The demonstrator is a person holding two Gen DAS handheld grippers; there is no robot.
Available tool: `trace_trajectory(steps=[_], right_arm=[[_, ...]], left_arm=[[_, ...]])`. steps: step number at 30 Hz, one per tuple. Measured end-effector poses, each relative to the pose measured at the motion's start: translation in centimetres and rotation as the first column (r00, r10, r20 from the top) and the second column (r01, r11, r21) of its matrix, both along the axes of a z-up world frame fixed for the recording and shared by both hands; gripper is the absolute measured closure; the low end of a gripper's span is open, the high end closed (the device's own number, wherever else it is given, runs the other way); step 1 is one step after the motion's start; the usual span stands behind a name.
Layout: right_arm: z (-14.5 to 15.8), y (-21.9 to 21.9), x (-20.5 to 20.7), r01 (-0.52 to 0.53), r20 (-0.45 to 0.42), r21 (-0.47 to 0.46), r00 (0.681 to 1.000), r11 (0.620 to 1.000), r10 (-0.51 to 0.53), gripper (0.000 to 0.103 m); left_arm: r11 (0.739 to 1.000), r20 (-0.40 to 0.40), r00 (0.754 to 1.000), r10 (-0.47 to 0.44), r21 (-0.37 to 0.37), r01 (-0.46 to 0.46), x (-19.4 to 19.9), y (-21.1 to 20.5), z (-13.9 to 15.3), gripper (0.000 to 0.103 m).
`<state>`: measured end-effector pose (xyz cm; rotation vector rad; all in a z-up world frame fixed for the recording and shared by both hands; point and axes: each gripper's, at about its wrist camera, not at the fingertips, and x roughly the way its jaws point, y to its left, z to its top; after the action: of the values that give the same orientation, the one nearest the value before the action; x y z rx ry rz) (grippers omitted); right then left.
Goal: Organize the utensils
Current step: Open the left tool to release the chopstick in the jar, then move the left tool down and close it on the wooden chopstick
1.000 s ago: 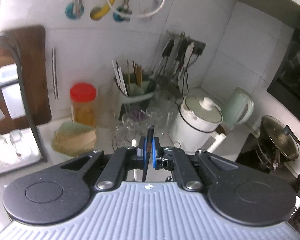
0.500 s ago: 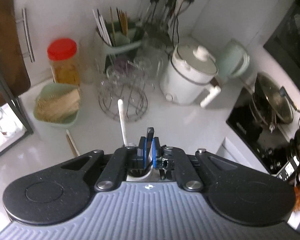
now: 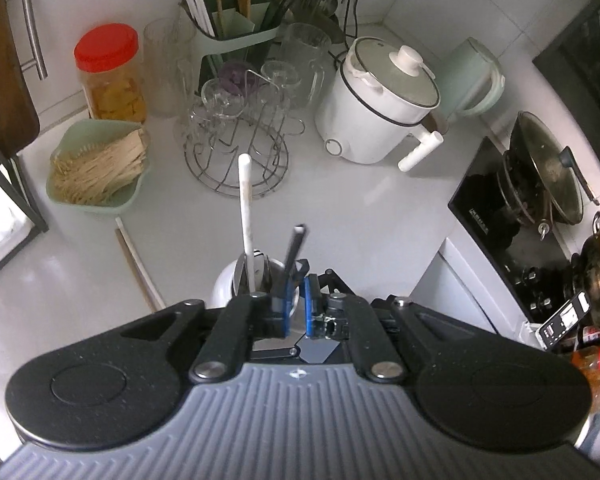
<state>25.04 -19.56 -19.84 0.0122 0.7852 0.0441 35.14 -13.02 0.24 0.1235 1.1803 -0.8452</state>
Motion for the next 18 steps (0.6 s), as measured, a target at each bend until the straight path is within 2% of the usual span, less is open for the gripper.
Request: trace_trajectory(steps=[3, 5, 8, 14, 18], right_arm=[[0.0, 0.0, 0.0, 0.000, 0.000, 0.001, 1.000, 1.000, 0.000, 0.011], [0.0, 0.0, 0.0, 0.001, -0.001, 0.002, 1.000, 1.000, -0.001, 0.011], [0.0, 0.0, 0.0, 0.001, -0.001, 0.001, 1.000, 1.000, -0.001, 0.011], [0.0, 0.0, 0.0, 0.002, -0.001, 0.002, 1.000, 1.000, -0.002, 0.012], [0.0, 0.0, 0.0, 0.002, 0.001, 0.004, 1.000, 1.000, -0.002, 0.012]], left_arm=[[1.000, 0.005, 1.000, 0.005, 0.007, -0.005, 0.1, 0.1, -0.2, 0.092], [1.000, 0.003, 1.000, 0.014, -0.001, -0.014, 0.0, 0.3, -0.3, 0.071], [1.000, 0.039, 0.999, 0.023, -0.019, -0.023, -0.5, 0.6, 0.1, 0.059], [0.996, 0.122, 0.990, 0.068, -0.070, -0.060, -1.6, 2.0, 1.3, 0.056], [0.990, 0.217, 0.968, 0.128, -0.092, -0.110, -2.7, 3.6, 1.9, 0.056]])
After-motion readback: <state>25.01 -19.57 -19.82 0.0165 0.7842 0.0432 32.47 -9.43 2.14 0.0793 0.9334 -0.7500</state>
